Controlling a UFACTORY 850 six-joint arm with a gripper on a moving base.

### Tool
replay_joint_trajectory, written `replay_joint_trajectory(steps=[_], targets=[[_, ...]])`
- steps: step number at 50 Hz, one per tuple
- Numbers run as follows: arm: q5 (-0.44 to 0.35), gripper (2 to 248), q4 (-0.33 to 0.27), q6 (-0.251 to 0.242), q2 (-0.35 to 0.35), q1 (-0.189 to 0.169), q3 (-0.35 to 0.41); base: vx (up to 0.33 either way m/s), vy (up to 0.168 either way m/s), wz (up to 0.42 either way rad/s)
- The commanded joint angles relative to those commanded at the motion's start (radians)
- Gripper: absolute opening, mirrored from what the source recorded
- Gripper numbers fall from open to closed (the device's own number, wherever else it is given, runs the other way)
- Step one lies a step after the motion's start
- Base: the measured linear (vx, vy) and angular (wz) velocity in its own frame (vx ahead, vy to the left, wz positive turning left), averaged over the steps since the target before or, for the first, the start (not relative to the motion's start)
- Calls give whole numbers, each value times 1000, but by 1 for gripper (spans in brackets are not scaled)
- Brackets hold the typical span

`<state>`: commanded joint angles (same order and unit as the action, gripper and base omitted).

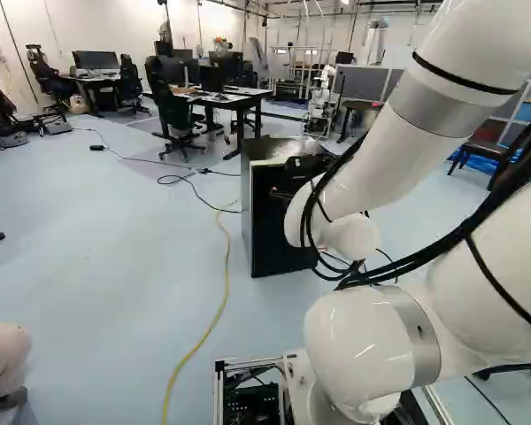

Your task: Grab a drink from the fridge

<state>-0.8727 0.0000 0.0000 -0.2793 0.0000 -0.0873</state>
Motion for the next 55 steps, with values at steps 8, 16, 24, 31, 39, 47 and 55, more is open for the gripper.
replay_joint_trajectory(steps=[8,16,24,31,39,47,55], targets=[[0,247,0,0,0,0,0,46,75,-10],[0,247,0,0,0,0,0,59,75,-12],[0,247,0,0,0,0,0,59,77,-11],[0,247,0,0,0,0,0,63,76,-12],[0,247,0,0,0,0,0,58,70,-14],[0,247,0,0,0,0,0,52,69,-11],[0,247,0,0,0,0,0,52,69,-13]])
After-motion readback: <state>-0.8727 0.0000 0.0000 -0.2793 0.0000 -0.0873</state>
